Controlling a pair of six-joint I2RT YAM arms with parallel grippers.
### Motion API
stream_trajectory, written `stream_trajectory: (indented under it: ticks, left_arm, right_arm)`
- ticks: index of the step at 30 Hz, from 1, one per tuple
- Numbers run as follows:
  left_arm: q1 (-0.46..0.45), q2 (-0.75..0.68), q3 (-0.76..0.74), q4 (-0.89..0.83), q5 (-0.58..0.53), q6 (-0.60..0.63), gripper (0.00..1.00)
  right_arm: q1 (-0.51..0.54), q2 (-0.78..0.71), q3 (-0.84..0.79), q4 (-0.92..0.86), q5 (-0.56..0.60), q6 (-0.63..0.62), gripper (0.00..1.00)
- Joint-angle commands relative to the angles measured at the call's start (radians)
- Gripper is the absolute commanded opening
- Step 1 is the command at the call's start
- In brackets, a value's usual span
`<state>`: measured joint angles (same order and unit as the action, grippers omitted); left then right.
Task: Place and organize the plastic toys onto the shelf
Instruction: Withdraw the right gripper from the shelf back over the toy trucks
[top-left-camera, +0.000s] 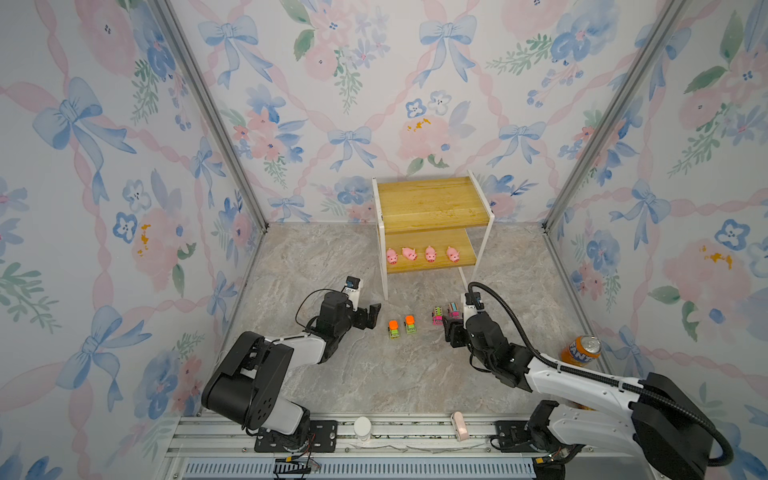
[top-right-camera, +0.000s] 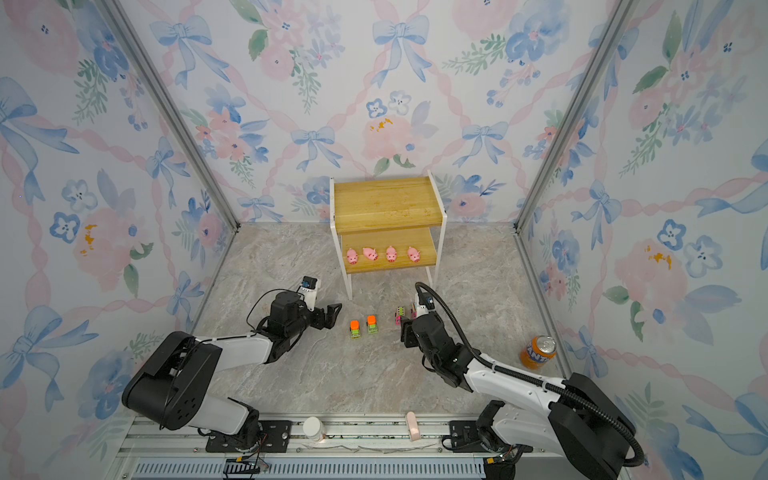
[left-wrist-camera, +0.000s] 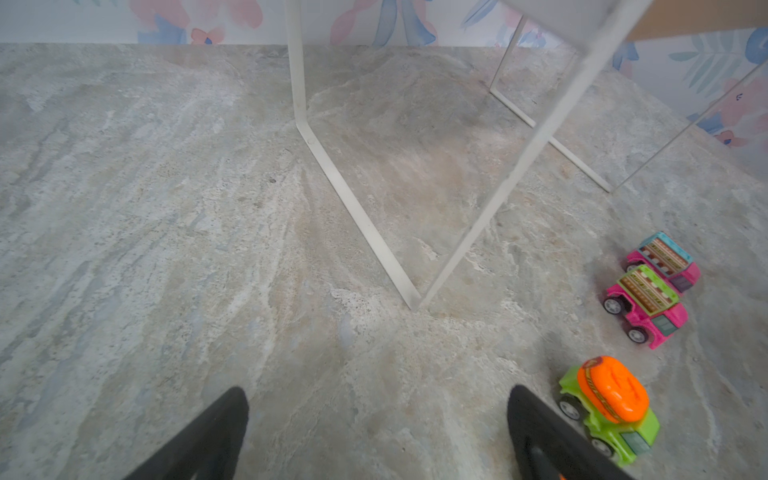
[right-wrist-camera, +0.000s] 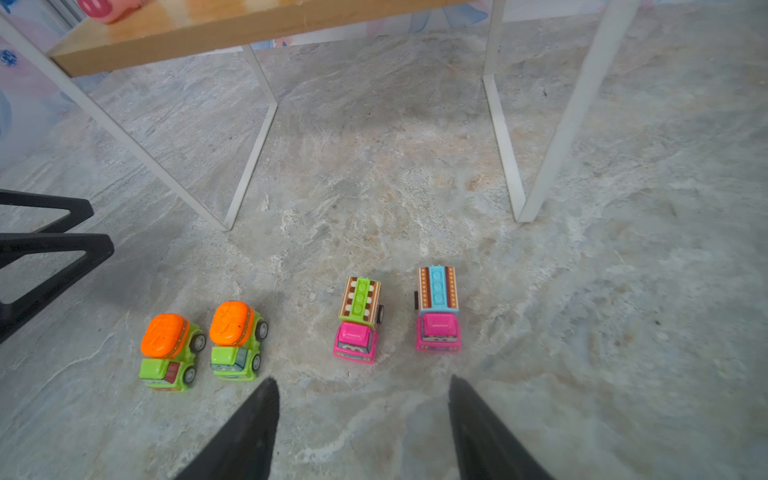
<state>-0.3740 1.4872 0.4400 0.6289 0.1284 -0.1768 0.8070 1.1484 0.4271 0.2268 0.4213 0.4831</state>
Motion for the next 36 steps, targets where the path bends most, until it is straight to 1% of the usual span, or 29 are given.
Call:
stream_trajectory:
  ticks: [1,10,17,23,30,33,36]
  left_arm:
    - [-0.007,0.019,0.025,-0.008,0.028,-0.011,0.98]
    - [-0.011,0.04,0.031,-0.008,0.009,-0.017,0.98]
    - [-0.02,0.093,0.057,-0.008,0.037,-0.003,0.98]
    - [-0.031,0.077,0.044,-0.007,0.026,0.017,0.98]
    - [-0.044,0.095,0.055,-0.007,0.029,0.023,0.98]
    - [-0.046,0.088,0.053,-0.007,0.021,0.025,0.98]
    - [-0.048,0.092,0.055,-0.008,0.02,0.026,0.98]
  right_arm:
    - [0.016,-0.035,-0.036,-0.012,0.063,0.06,0.67]
    - [0.046,-0.152,-0.05,-0.093,0.112,0.041,0.68]
    - [0.074,-0.231,-0.014,-0.234,0.167,0.023,0.68]
    - [0.093,-0.341,-0.041,-0.283,0.196,0.024,0.68]
    - [0.095,-0.473,-0.044,-0.375,0.232,0.021,0.68]
    - [0.098,-0.503,-0.041,-0.4,0.234,0.022,0.68]
    - [0.108,-0.499,-0.034,-0.407,0.237,0.019,0.68]
